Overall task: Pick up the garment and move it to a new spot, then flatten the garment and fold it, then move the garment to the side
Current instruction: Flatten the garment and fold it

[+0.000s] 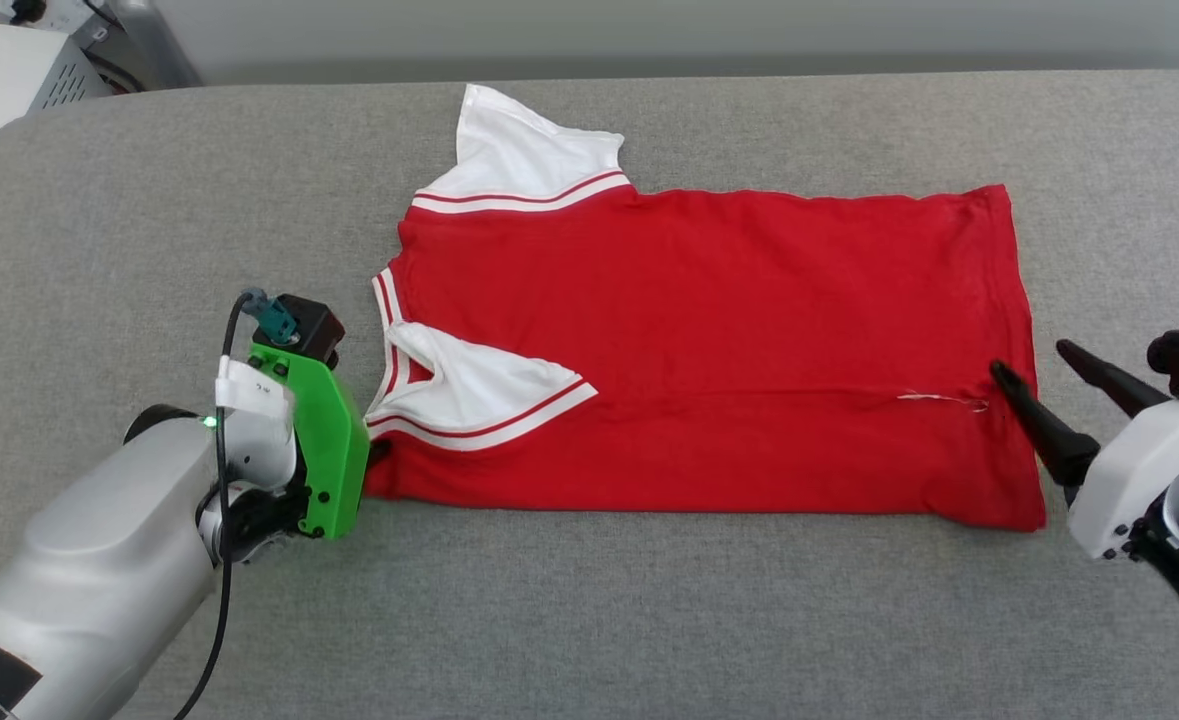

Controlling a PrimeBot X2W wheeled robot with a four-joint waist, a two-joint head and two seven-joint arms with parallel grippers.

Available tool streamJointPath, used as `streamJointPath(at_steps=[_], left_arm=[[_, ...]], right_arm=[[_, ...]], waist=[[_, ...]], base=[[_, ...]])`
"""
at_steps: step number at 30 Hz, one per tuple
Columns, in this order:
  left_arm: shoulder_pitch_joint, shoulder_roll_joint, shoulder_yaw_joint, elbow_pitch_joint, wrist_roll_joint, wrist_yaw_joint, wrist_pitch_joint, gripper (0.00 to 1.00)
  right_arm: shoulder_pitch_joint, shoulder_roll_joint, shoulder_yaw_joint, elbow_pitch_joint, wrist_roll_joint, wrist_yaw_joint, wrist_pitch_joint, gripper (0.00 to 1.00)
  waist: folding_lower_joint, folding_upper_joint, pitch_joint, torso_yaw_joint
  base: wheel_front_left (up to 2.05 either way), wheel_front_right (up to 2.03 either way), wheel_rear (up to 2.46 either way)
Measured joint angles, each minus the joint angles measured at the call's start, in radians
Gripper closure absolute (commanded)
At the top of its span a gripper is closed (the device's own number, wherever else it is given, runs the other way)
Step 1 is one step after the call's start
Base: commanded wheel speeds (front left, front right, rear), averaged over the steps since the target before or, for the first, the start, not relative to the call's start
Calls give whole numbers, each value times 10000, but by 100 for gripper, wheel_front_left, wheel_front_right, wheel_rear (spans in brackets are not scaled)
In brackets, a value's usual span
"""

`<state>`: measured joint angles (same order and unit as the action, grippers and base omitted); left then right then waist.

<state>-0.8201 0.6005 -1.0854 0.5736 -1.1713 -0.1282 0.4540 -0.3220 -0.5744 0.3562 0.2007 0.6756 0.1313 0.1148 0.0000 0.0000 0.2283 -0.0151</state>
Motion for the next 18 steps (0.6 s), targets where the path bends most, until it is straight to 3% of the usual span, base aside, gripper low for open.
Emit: streamJointPath(at_steps=[4, 11, 15, 18], left_arm=[[-14, 345, -58, -589, 13, 0, -499, 100], [-12, 780, -138, -1473, 203, 2, -865, 100], [-11, 882, -192, -1760, 290, 17, -940, 100], [-11, 897, -188, -1929, 295, 63, -976, 100]], right_arm=[[-188, -667, -69, -560, -94, 0, 1256, 0], [-501, -1574, -345, -1457, 407, 0, 4358, 0], [-513, -1661, -337, -1526, 604, 0, 5965, 0], [-506, -1515, -355, -1317, 617, 0, 6473, 0]], waist=[[0, 0, -138, 69], [0, 0, -195, 111], [0, 0, -147, 149], [0, 0, -71, 191]], base=[[0, 0, 0], [0, 0, 0], [0, 0, 0], [0, 0, 0]])
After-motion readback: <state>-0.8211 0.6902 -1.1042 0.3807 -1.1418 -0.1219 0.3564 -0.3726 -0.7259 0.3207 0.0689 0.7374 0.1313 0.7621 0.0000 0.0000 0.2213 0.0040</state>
